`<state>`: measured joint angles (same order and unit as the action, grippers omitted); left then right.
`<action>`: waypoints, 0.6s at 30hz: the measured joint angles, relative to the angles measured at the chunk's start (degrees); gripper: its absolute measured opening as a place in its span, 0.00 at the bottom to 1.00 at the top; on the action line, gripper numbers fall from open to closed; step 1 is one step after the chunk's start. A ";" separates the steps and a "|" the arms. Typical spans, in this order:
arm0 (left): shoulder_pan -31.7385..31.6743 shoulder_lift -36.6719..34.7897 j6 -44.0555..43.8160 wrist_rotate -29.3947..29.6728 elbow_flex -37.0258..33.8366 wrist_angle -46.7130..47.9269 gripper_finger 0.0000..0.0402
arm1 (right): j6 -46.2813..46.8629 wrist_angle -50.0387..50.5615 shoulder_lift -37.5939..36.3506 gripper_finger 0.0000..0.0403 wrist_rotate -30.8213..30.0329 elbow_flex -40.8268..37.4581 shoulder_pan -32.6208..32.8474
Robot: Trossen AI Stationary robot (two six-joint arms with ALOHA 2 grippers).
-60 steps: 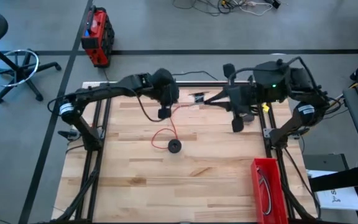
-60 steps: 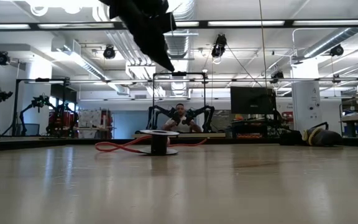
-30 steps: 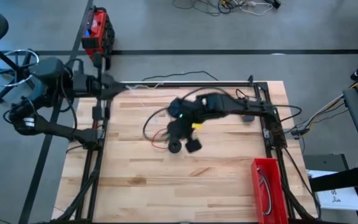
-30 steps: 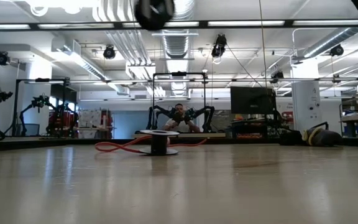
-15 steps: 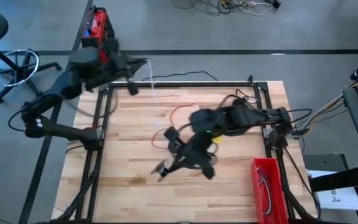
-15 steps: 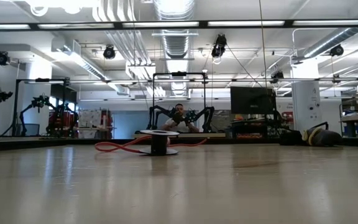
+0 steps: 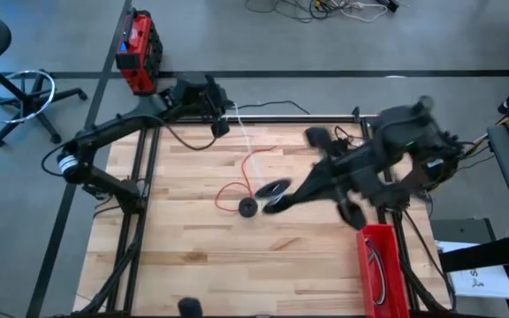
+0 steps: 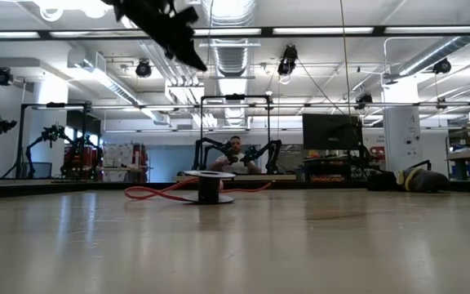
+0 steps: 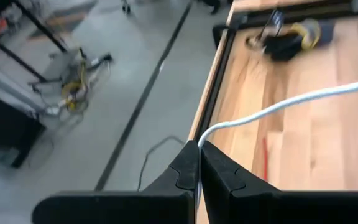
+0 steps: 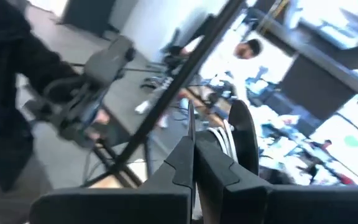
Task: Coil cords
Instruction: Uncoil the white wire from the spool
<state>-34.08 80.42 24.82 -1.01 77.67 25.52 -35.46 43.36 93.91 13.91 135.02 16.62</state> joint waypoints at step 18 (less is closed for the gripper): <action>-3.33 7.11 1.48 -2.56 -4.96 -6.33 0.00 | 0.09 0.55 -4.65 0.00 -7.93 -0.07 -0.02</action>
<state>-37.41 87.54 26.31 -3.57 72.71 19.19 -35.37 43.92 89.26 5.98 134.96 16.60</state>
